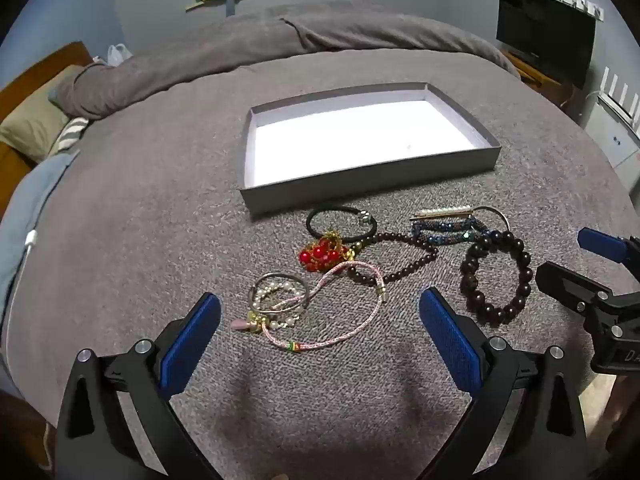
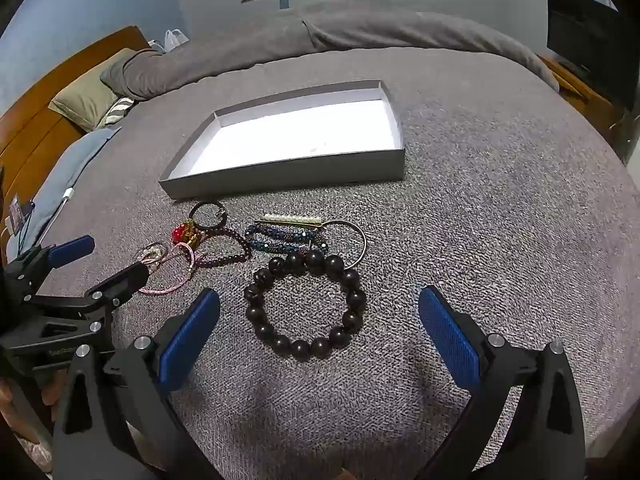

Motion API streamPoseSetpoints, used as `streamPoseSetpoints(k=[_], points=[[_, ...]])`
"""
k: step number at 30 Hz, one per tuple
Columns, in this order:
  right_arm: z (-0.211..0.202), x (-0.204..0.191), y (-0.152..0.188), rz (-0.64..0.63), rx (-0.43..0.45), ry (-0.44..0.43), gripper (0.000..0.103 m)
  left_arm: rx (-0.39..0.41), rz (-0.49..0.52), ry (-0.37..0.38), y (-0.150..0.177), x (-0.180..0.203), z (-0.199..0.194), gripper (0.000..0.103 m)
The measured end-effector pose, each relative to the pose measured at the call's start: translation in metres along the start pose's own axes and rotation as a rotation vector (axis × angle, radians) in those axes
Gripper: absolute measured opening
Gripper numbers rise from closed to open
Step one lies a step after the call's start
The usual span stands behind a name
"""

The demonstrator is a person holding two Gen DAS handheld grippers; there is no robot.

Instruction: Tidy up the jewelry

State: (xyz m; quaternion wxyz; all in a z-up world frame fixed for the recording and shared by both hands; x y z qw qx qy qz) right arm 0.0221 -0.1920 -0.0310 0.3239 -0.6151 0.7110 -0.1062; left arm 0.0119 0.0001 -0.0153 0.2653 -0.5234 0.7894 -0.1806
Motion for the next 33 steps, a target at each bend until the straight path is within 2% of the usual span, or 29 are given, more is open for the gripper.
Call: streamPoseSetpoints(k=[11, 33], points=[[-0.001, 0.004, 0.002, -0.012, -0.005, 0.002, 0.098, 0.001, -0.025, 0.005, 0.008, -0.011, -0.002, 0.099], [-0.002, -0.001, 0.002, -0.006, -0.006, 0.013, 0.098, -0.002, -0.04, 0.004, 0.003, -0.011, -0.002, 0.099]])
Point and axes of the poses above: each gripper's, at about its wrist camera, not at the fingertips, and z roughly the way its jaws point, x to its right, y to its underside, the point moved 2 cm from there along z, roughly the way its jaws point, and after that the axes turned 14 degrees about z, right-handed, at the moved point
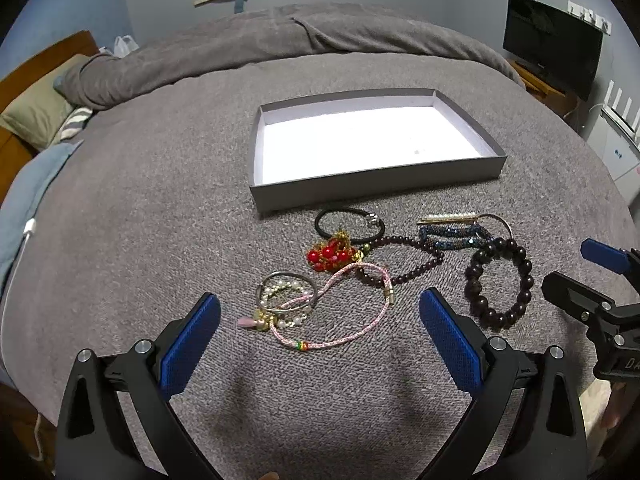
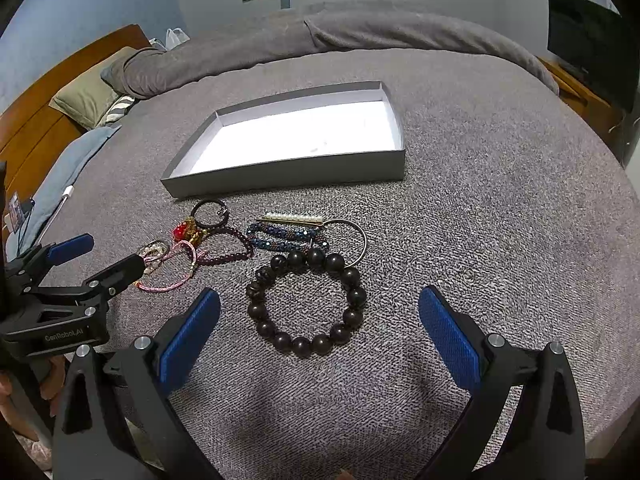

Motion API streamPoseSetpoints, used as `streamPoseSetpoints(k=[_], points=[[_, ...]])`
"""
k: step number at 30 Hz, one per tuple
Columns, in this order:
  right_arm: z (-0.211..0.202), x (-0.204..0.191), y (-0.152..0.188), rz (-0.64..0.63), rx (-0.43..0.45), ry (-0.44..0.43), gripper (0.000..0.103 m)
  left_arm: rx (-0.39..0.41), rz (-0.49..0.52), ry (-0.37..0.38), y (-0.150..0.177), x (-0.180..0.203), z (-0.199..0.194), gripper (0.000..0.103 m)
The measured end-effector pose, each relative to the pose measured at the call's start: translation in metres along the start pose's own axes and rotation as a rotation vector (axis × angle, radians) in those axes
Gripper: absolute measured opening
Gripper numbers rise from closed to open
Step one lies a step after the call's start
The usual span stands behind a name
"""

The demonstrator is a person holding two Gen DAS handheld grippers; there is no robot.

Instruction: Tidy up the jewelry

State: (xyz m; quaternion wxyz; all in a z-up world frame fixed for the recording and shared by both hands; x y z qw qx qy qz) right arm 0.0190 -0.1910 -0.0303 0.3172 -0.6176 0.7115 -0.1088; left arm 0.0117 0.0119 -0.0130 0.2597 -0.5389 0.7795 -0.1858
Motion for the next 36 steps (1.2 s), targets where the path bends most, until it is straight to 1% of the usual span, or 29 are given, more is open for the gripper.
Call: streamPoseSetpoints(k=[36], points=[[-0.0029, -0.0034, 0.0028, -0.006, 0.002, 0.002, 0.098, 0.008, 0.002, 0.011, 0.0005, 0.0027, -0.0025, 0.099]])
Point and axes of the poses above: each gripper's, at about its wrist camera, not at the fingertips, and z roughly the way its jaws point, x to its right, y to its underside, the point moved 2 cm from there along z, roughly the way its jaws point, and after that the axes turned 14 degrees about z, right-handed, at the moved point
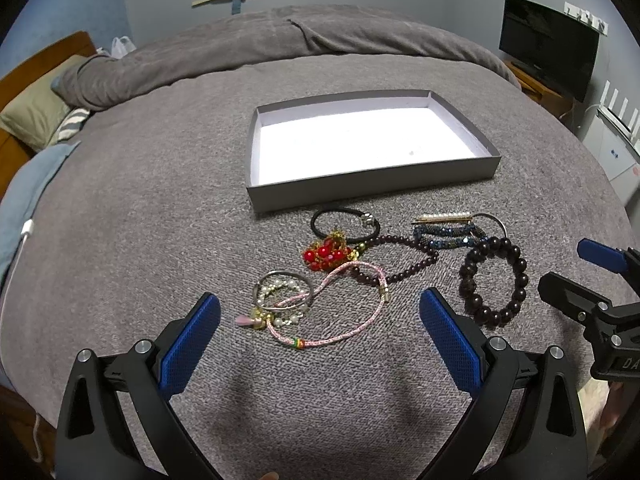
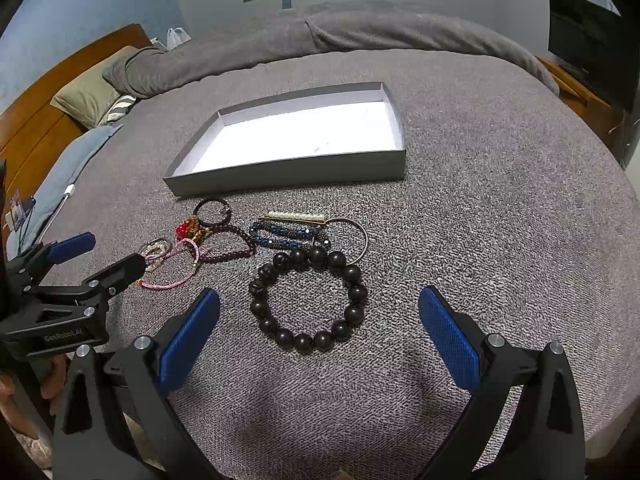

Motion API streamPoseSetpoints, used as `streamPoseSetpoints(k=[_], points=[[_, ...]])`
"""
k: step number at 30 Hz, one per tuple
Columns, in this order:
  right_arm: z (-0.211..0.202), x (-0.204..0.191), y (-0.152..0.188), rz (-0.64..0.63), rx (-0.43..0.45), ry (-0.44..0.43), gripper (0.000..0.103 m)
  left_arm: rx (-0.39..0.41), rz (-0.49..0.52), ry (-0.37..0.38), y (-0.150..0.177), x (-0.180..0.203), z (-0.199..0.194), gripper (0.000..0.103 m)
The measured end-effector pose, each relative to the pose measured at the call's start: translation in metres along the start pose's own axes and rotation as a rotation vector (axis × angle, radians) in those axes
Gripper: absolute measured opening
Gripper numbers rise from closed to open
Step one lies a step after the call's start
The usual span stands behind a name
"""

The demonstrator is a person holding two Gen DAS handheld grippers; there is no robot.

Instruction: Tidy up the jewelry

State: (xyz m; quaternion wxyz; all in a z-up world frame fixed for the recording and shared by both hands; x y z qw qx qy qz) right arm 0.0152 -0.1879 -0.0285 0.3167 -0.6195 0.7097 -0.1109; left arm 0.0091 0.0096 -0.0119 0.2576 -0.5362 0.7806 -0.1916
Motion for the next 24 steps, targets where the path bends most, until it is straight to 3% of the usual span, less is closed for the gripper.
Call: streamPoseSetpoints(k=[9, 17, 21, 24], points=[[-0.001, -0.001, 0.002, -0.038, 0.046, 0.054, 0.098, 0.012, 0.005, 0.002, 0.0, 0.0, -0.001, 0.099], [-0.006, -0.001, 0.005, -0.061, 0.122, 0.02, 0.098, 0.028, -0.007, 0.04, 0.001, 0.001, -0.001, 0.099], [-0.005, -0.003, 0.007, -0.085, 0.114, 0.002, 0.098, 0.05, -0.004, -0.008, 0.004, -0.001, 0.002, 0.099], [-0.002, 0.0, 0.008, -0.088, 0.099, -0.013, 0.098, 0.062, 0.031, 0.03, 0.009, -0.003, 0.009, 0.099]])
Point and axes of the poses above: each gripper's, at about its wrist camera, not at the fingertips, and z roughly the way its jaws point, x to its right, y to its underside, the point moved 2 cm from there along z, roughly the way its jaws point, and after that the axes turned 14 degrees about z, right-handed, at the moved point
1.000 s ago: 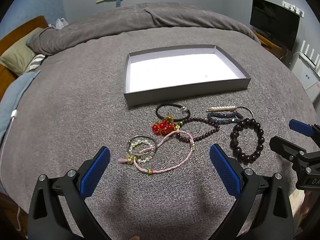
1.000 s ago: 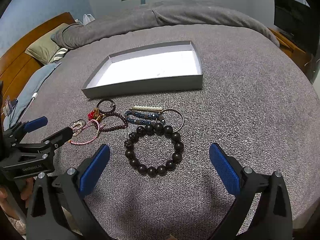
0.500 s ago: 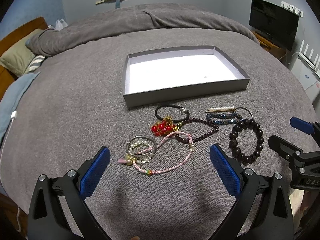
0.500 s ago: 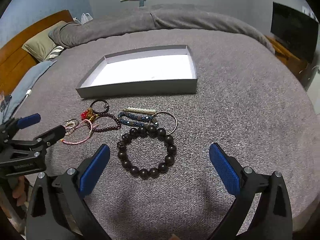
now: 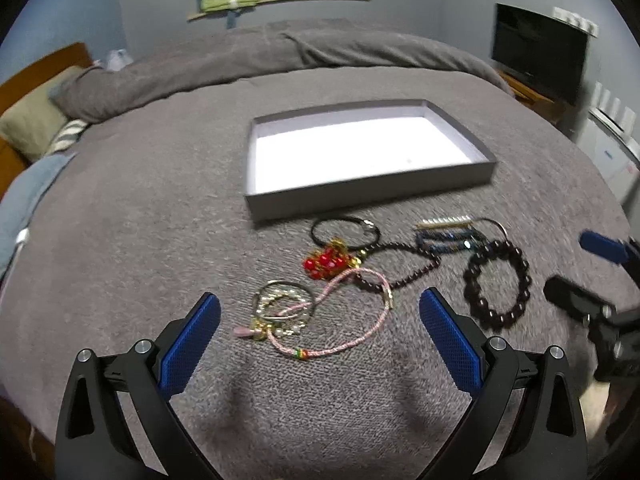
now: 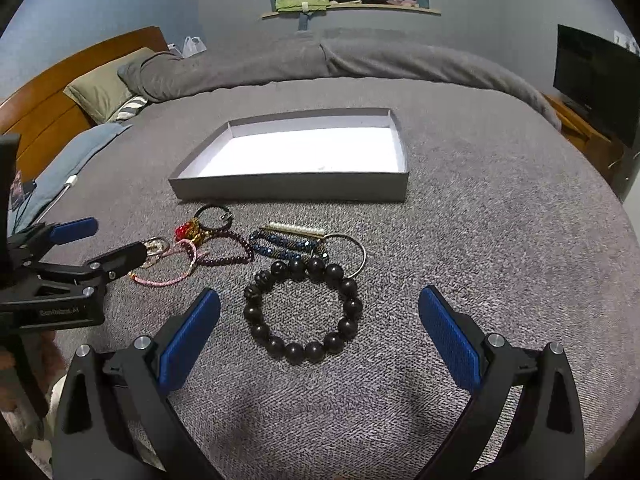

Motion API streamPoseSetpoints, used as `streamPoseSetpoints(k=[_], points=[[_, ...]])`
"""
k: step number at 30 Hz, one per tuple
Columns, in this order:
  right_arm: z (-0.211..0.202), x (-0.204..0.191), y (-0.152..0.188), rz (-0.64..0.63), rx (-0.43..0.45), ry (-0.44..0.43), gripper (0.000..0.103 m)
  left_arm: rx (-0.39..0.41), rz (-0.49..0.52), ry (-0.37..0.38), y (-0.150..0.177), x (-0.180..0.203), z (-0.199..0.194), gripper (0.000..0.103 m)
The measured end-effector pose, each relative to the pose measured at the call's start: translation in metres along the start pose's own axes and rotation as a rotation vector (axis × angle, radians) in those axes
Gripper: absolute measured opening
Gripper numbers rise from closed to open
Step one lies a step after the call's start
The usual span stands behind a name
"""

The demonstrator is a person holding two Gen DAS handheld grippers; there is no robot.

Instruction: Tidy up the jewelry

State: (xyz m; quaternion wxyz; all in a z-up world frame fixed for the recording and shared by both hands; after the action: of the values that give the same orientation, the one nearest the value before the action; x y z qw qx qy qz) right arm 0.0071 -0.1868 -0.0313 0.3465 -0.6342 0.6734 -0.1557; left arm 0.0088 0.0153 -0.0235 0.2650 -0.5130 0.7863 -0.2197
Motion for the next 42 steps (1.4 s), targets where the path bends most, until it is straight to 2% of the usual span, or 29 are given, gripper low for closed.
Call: streamPoseSetpoints(k=[2, 7, 12, 17, 22, 25, 28, 31, 34, 35, 36, 38, 42], points=[[0.002, 0.004, 0.001, -0.004, -0.005, 0.005, 0.098, -0.03, 0.011, 0.033, 0.006, -0.003, 0.007, 0.099], [0.008, 0.018, 0.004, 0.009, -0.017, -0.008, 0.098, -0.064, 0.019, 0.017, 0.022, -0.016, 0.014, 0.099], [0.02, 0.029, 0.008, 0.036, -0.049, 0.004, 0.097, -0.06, -0.044, 0.026, 0.041, -0.043, 0.018, 0.098], [0.029, 0.03, 0.012, 0.032, -0.075, 0.005, 0.083, -0.04, -0.071, 0.046, 0.051, -0.057, 0.016, 0.096], [0.033, 0.026, 0.016, 0.016, -0.098, -0.007, 0.067, -0.004, -0.032, 0.054, 0.045, -0.054, 0.012, 0.093], [0.034, 0.024, 0.017, 0.009, -0.106, -0.014, 0.059, 0.006, -0.001, 0.064, 0.035, -0.051, 0.013, 0.088], [0.036, 0.024, 0.018, 0.014, -0.119, -0.024, 0.056, 0.012, -0.006, 0.112, 0.026, -0.052, 0.022, 0.087], [0.038, 0.024, 0.019, 0.015, -0.126, -0.025, 0.049, -0.005, -0.007, 0.155, 0.02, -0.049, 0.035, 0.083], [0.041, 0.023, 0.02, 0.01, -0.137, -0.025, 0.045, -0.037, 0.027, 0.159, 0.019, -0.041, 0.049, 0.072], [0.042, 0.024, 0.02, 0.012, -0.14, -0.026, 0.044, -0.046, 0.037, 0.168, 0.02, -0.037, 0.052, 0.065], [0.043, 0.024, 0.02, 0.015, -0.143, -0.028, 0.044, -0.048, 0.043, 0.169, 0.02, -0.036, 0.053, 0.063], [0.045, 0.026, 0.02, 0.02, -0.15, -0.032, 0.04, -0.044, 0.056, 0.158, 0.019, -0.034, 0.054, 0.063], [0.049, 0.026, 0.02, 0.03, -0.164, -0.047, 0.038, -0.035, 0.038, 0.198, 0.016, -0.038, 0.053, 0.063]])
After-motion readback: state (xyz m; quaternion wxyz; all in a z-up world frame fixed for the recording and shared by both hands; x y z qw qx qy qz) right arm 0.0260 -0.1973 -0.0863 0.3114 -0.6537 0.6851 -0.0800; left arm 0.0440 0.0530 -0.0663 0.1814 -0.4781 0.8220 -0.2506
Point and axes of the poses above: each gripper's, at about its wrist camera, not at the fingertips, and z roughly the way its jaws point, x to its right, y to its underside, the point moved 2 cm from there along z, roughly the way its jaws point, and after that the axes turned 14 degrees about z, right-handed, at the moved point
